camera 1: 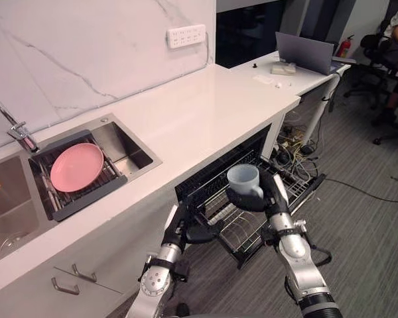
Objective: Walk over to the sink, pick up the cup, carry it to the dishwasher, place the cup inside the dishwasher, then close the dishwasher door
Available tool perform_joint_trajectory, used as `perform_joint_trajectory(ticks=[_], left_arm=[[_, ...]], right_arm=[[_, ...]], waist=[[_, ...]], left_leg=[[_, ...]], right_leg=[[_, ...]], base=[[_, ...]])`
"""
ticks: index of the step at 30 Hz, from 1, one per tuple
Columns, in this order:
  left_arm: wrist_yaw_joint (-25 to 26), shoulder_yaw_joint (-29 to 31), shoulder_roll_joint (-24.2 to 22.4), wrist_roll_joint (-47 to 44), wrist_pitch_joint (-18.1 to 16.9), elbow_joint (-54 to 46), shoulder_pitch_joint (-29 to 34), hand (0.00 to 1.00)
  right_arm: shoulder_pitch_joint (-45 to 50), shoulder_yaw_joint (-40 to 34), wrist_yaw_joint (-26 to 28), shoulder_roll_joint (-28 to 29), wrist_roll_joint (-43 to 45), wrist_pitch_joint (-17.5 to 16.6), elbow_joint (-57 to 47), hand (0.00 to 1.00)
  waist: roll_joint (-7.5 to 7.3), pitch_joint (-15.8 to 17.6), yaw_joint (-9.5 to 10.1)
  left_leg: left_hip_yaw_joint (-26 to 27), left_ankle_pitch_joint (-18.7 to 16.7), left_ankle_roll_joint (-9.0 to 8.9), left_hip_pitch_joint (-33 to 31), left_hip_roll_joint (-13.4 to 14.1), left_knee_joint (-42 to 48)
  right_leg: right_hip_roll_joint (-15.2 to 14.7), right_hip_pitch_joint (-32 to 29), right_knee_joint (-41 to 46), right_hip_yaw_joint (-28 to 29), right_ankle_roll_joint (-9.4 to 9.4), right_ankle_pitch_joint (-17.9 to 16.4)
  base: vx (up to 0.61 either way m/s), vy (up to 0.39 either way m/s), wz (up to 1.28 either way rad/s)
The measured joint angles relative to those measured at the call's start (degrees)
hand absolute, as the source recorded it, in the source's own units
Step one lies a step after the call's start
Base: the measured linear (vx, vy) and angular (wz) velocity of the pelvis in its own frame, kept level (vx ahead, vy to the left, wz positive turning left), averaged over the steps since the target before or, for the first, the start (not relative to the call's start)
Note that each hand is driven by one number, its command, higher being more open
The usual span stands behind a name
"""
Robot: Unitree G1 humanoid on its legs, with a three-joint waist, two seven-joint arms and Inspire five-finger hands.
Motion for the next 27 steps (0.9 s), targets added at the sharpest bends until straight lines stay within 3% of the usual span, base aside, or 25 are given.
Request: perform_joint_trajectory(ticks=[6, 13, 14, 19, 27], left_arm=[[-0.5, 6.3, 1.2, -0.1, 0.5, 1.6, 2.0, 0.9], [1.4, 10.8, 2.2, -2.4, 0.4, 7.8, -2.2, 0.9], [2.0, 11.2, 2.3, -2.7, 0.4, 8.8, -3.0, 0.9], [4.5, 13.1, 2.5, -4.0, 0.4, 9.8, -4.7, 0.9], [6.6, 13.9, 1.5, -4.5, -0.4, 9.9, -7.0, 0.9]], right_arm=[[-4.5, -0.5, -0.4, -3.7, 0.0, 2.3, 10.4, 0.3], [-20.5, -3.4, -4.6, -7.0, 0.0, 2.5, 20.2, 0.3], [-23.2, -4.0, -5.1, -7.5, 0.0, 2.6, 22.5, 0.9], [-30.1, -6.6, -8.4, -8.6, 0.1, 4.2, 26.7, 0.9], [-31.7, -6.9, -10.6, -8.0, 2.7, 4.8, 25.5, 0.9]], waist=[[0.12, 6.4, 2.31], [0.48, 15.0, 4.27], [0.61, 16.2, 4.46], [0.77, 19.3, 6.09], [0.16, 20.9, 6.28]], left_leg=[[-3.2, 2.5, 0.06, -4.7, -0.4, 0.3], [-5.9, 3.9, -0.5, -10.7, -1.4, 1.6], [-5.7, 4.0, -0.48, -11.8, -1.6, 1.8], [-3.9, 5.1, 0.03, -15.5, -2.1, 1.9], [-3.4, 5.5, -0.2, -16.6, -2.1, 2.0]], right_leg=[[-0.5, -4.2, 3.7, -3.7, -0.33, -1.1], [-3.4, -12.6, 14.9, -6.9, -0.77, -5.3], [-3.9, -13.9, 16.4, -7.4, -0.77, -5.8], [-6.4, -19.7, 22.7, -7.7, -0.96, -8.5], [-6.8, -21.5, 24.1, -7.4, -1.37, -10.0]], base=[[-0.02, -0.008, 0.31], [-0.11, 0.008, 0.31], [-0.1, 0.002, 0.31], [-0.05, -0.012, 0.14], [0.04, -0.057, -0.01]])
